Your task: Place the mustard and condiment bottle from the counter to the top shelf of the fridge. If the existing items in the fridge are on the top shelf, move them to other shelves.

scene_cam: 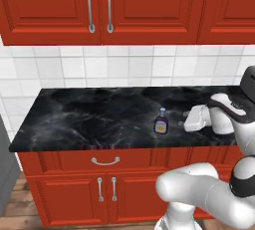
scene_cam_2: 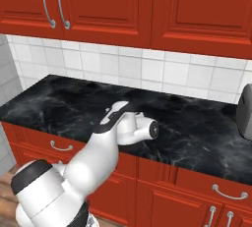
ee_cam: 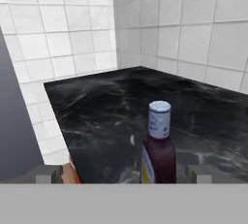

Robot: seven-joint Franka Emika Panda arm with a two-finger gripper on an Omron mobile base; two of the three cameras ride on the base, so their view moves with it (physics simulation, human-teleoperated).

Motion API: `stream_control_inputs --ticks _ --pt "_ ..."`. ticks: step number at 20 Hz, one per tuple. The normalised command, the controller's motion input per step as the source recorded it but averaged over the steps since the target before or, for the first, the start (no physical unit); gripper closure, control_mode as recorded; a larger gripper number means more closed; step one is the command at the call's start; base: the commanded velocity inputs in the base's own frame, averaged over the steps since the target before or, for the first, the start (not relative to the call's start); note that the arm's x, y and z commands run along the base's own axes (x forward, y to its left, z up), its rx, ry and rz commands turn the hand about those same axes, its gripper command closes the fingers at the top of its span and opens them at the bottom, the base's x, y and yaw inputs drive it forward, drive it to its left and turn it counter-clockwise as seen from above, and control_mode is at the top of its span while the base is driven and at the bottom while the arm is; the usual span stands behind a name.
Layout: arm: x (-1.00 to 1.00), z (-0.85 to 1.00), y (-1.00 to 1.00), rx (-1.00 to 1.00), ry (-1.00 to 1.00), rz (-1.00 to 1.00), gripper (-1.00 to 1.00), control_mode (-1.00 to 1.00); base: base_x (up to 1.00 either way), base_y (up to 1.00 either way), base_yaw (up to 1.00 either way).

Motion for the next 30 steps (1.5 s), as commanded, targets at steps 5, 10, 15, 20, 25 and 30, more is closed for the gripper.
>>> stream_control_inputs --ticks 5,10,15,20,25,30 --pt "0.19 -0.17 0.0 0.0 0.0 0.0 -1.0 -1.0 0.0 0.0 0.0" --pt "0.15 -0.31 0.1 0.03 0.0 0.0 -1.0 -1.0 0.0 0.0 0.0" --pt "0.19 -0.16 0.17 0.02 0.0 -0.01 -1.0 -1.0 0.0 0.0 0.0" --pt "0.24 -0.04 0.09 0.0 0.0 -0.01 -1.0 -1.0 0.0 0.0 0.0" --pt "0.29 -0.02 0.0 0.0 0.0 0.0 -1.0 -1.0 0.0 0.0 0.0" --pt "0.05 -0.11 0.0 0.0 0.0 0.0 -1.0 -1.0 0.0 0.0 0.0"
